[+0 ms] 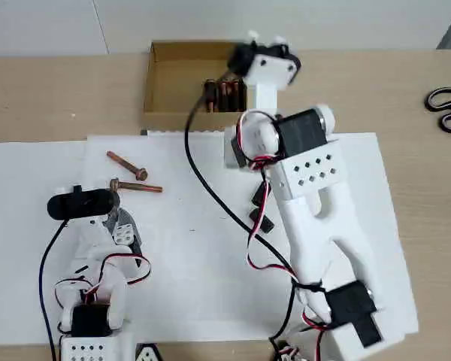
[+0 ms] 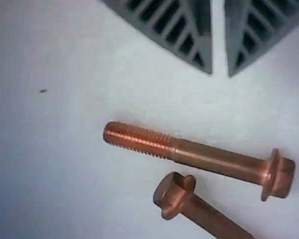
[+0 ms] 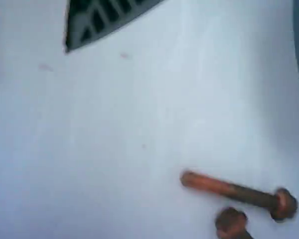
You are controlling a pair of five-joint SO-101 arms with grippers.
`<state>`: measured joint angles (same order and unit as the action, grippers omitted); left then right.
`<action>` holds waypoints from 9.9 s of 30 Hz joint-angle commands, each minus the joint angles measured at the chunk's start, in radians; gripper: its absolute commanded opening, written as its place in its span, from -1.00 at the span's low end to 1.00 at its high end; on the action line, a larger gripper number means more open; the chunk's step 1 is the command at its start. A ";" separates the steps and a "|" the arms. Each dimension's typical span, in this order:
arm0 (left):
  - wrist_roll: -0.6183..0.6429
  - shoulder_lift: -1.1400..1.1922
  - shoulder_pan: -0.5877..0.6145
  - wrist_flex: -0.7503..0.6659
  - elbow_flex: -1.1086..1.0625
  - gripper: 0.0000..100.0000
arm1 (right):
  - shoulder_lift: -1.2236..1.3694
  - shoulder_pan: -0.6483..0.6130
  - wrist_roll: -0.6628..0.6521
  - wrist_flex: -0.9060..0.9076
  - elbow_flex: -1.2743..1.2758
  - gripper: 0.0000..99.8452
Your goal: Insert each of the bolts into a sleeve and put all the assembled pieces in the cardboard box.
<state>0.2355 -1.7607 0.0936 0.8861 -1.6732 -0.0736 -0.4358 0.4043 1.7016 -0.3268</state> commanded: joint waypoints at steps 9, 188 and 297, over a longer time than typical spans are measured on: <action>0.002 -0.009 0.006 -0.023 0.004 -0.99 | -0.007 0.064 0.130 -0.206 0.301 -0.68; 0.922 1.892 0.094 0.397 1.495 -0.78 | -1.389 0.478 -0.021 -0.105 1.137 -0.99; 0.486 0.178 -0.218 0.132 0.717 -0.99 | -1.389 -0.326 -0.212 -0.690 1.462 -1.00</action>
<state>0.6805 -1.5367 -0.0813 1.0978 -0.9244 -1.4530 -0.7135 0.2033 1.0848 1.1262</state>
